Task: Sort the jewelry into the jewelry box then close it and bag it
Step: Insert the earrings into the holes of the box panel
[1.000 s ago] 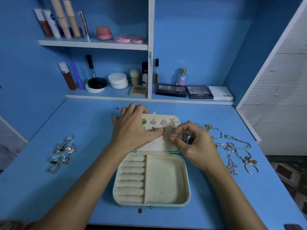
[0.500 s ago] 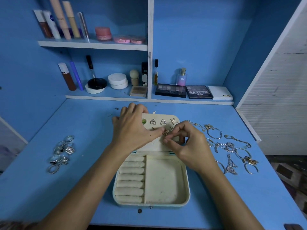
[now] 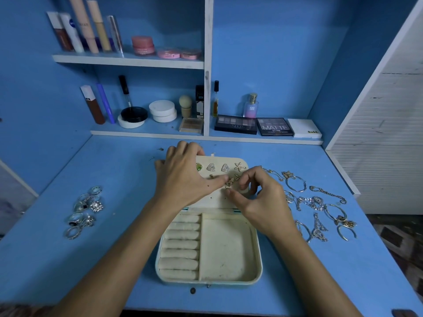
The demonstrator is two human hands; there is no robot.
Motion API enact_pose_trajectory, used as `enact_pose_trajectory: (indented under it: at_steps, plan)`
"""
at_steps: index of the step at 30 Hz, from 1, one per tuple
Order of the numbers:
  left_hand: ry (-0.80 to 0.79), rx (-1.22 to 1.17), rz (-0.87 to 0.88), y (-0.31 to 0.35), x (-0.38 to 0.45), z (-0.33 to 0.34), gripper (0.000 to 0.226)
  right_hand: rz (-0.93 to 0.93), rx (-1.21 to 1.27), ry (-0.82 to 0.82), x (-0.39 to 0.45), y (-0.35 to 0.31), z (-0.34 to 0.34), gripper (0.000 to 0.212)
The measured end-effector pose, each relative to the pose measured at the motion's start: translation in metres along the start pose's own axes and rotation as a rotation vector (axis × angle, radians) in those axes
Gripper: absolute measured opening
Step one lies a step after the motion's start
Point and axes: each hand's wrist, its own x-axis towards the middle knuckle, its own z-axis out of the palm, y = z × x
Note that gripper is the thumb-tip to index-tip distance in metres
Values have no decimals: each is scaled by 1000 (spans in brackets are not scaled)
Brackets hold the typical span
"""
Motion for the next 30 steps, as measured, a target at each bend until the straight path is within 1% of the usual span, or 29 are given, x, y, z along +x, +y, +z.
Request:
enact_pose_trajectory:
  at_steps: [13,17,18,19,22,23,25,26,27,30]
  plan:
    - [-2,-4,2,1,0,-1,65,6,-24,58,2,6,6,35]
    - [-13,-10,-2,2,-1,-3,66,3,16,111,1,7,3,25]
    - [-14,-12,-3,2,-1,-3,66,18,13,120,1,6,3,27]
    - [-12,-16,-4,2,-1,-4,66,40,4,118,1,5,2,35]
    - [-8,-30,-6,2,-2,-3,67,98,-18,62,1,6,1,68]
    - [-9,-31,-8,2,-2,-3,67,115,-29,33,2,6,1,76]
    - [-6,-36,-13,2,-2,-2,67,141,-63,-15,3,7,3,84]
    - [-1,-38,-14,2,-2,-2,67,148,-71,-27,4,7,3,84]
    - [2,-39,-14,1,-3,-2,68,148,-67,-34,5,7,3,79]
    - [2,-37,-12,1,-3,-2,69,130,-21,-49,6,6,3,54]
